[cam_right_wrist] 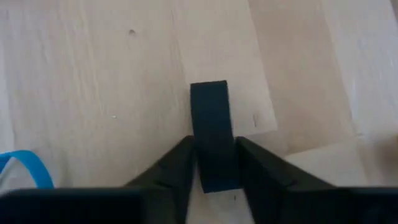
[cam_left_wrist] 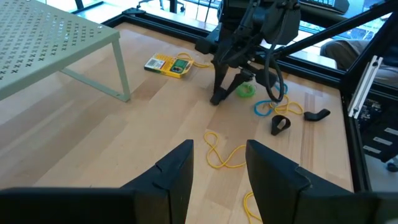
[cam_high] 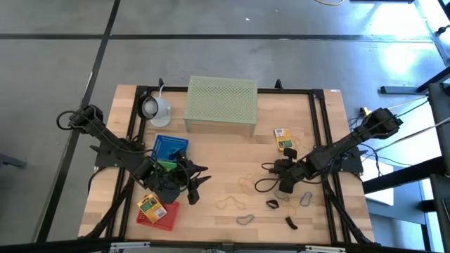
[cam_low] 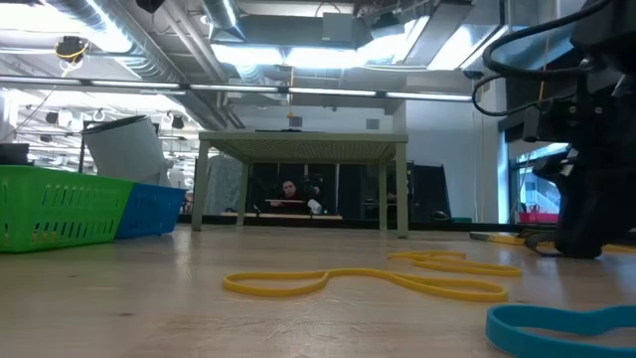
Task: Pick & Place Office Desk Supplies
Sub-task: Put the black rubber band into the blue bin
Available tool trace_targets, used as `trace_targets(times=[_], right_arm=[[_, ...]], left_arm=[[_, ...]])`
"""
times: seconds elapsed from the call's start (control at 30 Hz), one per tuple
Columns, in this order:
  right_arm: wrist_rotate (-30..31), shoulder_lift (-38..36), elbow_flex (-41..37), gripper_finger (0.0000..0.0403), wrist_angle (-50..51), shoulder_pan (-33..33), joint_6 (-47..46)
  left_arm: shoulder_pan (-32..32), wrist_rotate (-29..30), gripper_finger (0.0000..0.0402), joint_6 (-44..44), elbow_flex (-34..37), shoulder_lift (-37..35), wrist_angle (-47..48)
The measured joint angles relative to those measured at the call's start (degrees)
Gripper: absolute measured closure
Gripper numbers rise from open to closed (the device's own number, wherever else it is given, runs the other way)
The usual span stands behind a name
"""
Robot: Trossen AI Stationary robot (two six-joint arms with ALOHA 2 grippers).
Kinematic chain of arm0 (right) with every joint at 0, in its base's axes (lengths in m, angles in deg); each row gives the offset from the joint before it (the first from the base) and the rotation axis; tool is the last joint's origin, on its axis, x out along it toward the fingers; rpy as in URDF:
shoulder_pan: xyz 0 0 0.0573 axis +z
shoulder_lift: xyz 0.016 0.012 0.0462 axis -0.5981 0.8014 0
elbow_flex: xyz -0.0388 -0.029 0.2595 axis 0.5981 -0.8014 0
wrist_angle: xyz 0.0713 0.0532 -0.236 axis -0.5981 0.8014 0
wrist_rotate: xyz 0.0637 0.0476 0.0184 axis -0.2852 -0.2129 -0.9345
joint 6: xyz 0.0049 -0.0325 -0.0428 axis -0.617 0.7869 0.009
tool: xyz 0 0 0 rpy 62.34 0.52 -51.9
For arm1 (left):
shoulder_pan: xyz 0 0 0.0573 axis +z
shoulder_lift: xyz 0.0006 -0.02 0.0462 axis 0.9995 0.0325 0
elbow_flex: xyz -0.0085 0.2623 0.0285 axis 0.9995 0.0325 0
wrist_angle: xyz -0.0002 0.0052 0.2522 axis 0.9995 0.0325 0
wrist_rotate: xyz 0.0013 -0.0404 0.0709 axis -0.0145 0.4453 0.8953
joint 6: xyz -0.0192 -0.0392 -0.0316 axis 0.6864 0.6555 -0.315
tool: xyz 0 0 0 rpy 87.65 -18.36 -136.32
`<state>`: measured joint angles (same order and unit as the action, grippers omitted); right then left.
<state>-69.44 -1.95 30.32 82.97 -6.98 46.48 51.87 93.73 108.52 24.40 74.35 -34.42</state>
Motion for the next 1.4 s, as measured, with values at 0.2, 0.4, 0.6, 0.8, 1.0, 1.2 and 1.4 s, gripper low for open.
trace_targets(times=[0.2,0.4,0.6,0.8,1.0,1.2,1.4], right_arm=[[2.92,0.24,1.23,0.0392,0.04,-0.08,0.70],[15.68,0.20,10.53,0.0372,-1.22,-0.58,8.64],[25.51,0.09,21.87,0.0394,-9.58,-2.45,21.24],[12.37,0.05,22.60,0.0392,-32.59,-4.18,38.05],[-5.26,0.04,18.96,0.0391,-43.76,-6.46,38.87],[-8.23,0.04,14.84,0.0389,-48.16,-6.58,39.04],[-11.35,0.04,13.17,0.0388,-47.63,-7.27,42.38]], left_arm=[[0.00,-1.95,0.0260,-0.07,0.00,0.00,-0.02],[0.00,-2.30,0.0260,-1.30,0.01,0.00,-0.02],[0.00,-2.19,0.0260,-2.04,0.00,0.00,0.00],[0.02,2.06,0.0256,-6.33,0.02,1.97,-1.41],[0.43,3.00,0.0229,-17.39,0.02,6.52,-10.15],[2.31,3.10,0.0203,-29.21,0.02,11.93,-23.92],[4.58,3.06,0.0199,-41.35,0.02,15.98,-39.97]])
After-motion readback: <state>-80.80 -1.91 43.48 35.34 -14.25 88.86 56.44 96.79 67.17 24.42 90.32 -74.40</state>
